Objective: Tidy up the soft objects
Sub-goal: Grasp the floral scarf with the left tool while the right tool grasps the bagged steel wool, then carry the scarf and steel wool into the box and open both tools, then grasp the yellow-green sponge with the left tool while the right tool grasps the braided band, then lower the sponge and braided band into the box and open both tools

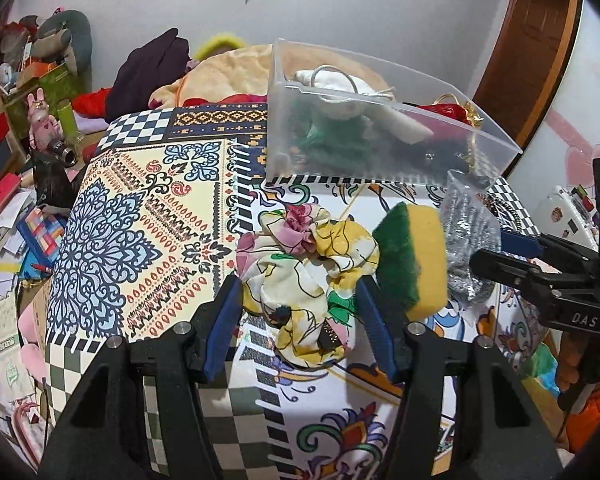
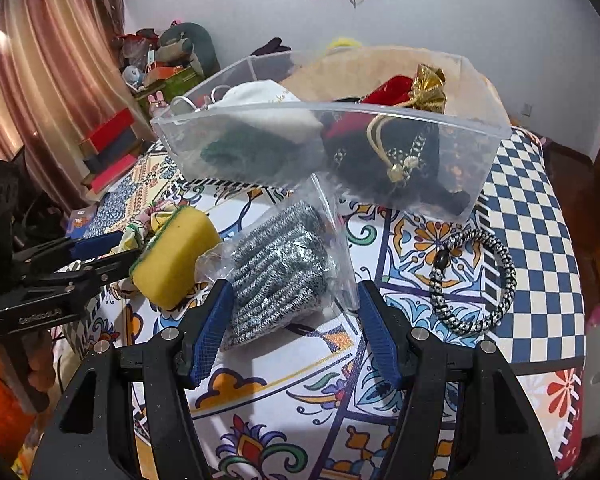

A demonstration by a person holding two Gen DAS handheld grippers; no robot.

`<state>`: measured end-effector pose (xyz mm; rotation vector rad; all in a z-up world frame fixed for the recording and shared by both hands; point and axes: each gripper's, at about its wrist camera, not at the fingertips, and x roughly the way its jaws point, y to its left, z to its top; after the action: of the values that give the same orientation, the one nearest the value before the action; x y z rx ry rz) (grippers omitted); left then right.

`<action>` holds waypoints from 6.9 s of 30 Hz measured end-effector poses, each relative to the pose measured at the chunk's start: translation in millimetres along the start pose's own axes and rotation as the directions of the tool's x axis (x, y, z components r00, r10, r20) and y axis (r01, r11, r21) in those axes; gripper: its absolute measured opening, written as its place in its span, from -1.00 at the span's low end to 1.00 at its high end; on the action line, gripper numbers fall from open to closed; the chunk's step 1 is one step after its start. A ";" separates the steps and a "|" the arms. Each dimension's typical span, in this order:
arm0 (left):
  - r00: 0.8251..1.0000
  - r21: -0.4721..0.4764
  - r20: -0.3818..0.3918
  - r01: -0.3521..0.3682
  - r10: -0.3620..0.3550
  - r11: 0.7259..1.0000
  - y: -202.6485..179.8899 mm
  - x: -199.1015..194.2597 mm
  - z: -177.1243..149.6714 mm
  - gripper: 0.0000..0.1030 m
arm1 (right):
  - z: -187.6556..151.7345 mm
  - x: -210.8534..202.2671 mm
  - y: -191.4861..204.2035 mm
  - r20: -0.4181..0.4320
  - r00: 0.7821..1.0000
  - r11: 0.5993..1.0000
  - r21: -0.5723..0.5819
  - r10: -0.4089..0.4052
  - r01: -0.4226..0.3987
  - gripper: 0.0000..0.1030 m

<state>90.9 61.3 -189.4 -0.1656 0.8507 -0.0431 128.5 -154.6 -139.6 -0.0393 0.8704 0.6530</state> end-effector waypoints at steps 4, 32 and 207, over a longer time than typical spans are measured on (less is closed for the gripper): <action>1.000 0.027 0.008 -0.017 0.016 0.999 -4.3 4.4 1.3 0.06 | -1.5 -1.9 -0.8 0.004 1.000 1.000 0.005 0.020 -0.020 -0.22; 0.975 0.063 0.216 0.047 -0.060 0.997 -27.2 -58.9 47.6 -0.72 | 31.4 -74.4 -7.9 0.237 0.971 1.000 0.006 -0.019 0.018 -0.70; 0.990 0.121 0.122 0.058 -0.073 0.991 -91.8 54.3 138.5 -0.42 | 84.6 -0.7 -23.8 0.225 0.952 0.973 -0.050 -0.208 0.224 -0.51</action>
<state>233.3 -17.1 -125.3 -0.0854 0.7141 -0.1425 200.2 -149.7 -88.9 -0.1265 0.6179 0.4736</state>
